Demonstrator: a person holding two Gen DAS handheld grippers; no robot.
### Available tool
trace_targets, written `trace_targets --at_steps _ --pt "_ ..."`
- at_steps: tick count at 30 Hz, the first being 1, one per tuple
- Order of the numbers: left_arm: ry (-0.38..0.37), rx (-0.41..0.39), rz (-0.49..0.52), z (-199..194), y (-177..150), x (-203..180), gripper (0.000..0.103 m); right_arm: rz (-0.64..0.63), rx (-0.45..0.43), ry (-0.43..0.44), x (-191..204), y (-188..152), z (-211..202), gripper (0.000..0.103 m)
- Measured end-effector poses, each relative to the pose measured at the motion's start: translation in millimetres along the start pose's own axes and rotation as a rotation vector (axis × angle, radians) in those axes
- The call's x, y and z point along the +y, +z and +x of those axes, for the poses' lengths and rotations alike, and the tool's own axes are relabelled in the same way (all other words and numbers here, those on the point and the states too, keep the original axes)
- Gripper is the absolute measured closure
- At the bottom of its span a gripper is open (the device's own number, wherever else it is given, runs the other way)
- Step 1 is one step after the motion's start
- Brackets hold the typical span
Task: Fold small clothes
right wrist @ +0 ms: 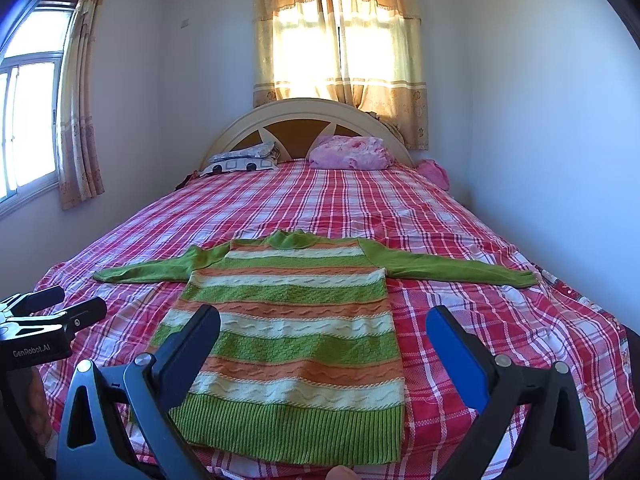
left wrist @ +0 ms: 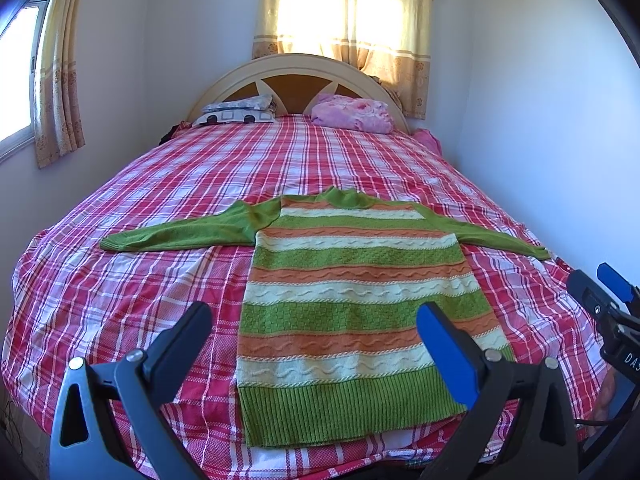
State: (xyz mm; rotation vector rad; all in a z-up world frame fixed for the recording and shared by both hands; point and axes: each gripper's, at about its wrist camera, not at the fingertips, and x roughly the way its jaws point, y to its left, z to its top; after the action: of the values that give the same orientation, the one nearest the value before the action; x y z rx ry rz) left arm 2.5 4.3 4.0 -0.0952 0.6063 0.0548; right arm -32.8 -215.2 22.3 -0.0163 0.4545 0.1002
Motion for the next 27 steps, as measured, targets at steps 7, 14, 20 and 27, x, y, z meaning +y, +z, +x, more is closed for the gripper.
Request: trace_targets --at_steps 7,14,20,27 --pt "0.006 -0.001 0.000 -0.3 2.0 -0.5 0.000 0.001 0.007 0.004 1.1 -1.4 2.1 0.001" --pt "0.005 -0.003 0.001 -0.7 2.6 0.3 0.000 0.001 0.010 0.007 1.5 -2.1 2.8 0.001" --pt "0.005 -0.002 0.001 -0.4 2.5 1.1 0.000 0.001 0.013 0.006 1.4 -3.2 3.9 0.001" --pt "0.003 -0.003 0.002 -0.1 2.8 1.5 0.000 0.006 0.015 0.008 1.0 -4.0 4.7 0.001"
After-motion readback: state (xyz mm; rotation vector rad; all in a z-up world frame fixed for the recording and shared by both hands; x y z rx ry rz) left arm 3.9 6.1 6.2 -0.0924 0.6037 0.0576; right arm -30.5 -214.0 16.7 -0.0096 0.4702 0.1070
